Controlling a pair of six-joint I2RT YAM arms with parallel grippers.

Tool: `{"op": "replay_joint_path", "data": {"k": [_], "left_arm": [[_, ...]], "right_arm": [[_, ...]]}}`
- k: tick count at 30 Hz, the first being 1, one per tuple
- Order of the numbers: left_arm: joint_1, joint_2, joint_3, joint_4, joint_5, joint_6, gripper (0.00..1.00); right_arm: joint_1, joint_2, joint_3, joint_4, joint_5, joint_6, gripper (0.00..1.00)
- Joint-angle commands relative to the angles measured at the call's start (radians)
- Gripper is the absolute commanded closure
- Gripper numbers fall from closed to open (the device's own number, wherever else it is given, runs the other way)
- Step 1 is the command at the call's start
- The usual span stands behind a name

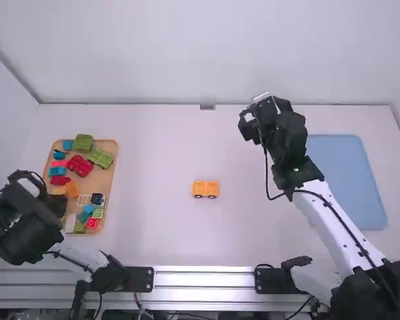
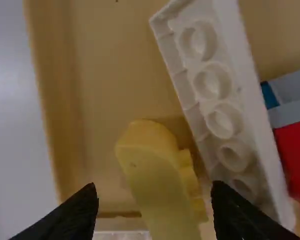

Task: Assemble lego blocks to make yellow taxi

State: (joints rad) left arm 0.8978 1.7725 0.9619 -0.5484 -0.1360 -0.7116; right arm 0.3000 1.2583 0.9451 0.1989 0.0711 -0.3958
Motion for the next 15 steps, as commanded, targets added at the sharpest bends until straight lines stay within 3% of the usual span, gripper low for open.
{"op": "replay_joint_path", "data": {"k": [1, 5, 15], "left_arm": [[0.0, 0.008, -0.008, 0.011, -0.014, 0.006, 0.41], [-0.001, 0.008, -0.008, 0.033, -0.014, 0.011, 0.4], [-0.001, 0.008, -0.01, 0.02, -0.015, 0.005, 0.51]], "right_arm": [[0.002, 0.006, 0.035, 0.003, 0.004, 0.003, 0.02], [0.002, 0.006, 0.035, 0.003, 0.004, 0.002, 0.02], [0.002, 0.006, 0.035, 0.003, 0.004, 0.002, 0.02]]}}
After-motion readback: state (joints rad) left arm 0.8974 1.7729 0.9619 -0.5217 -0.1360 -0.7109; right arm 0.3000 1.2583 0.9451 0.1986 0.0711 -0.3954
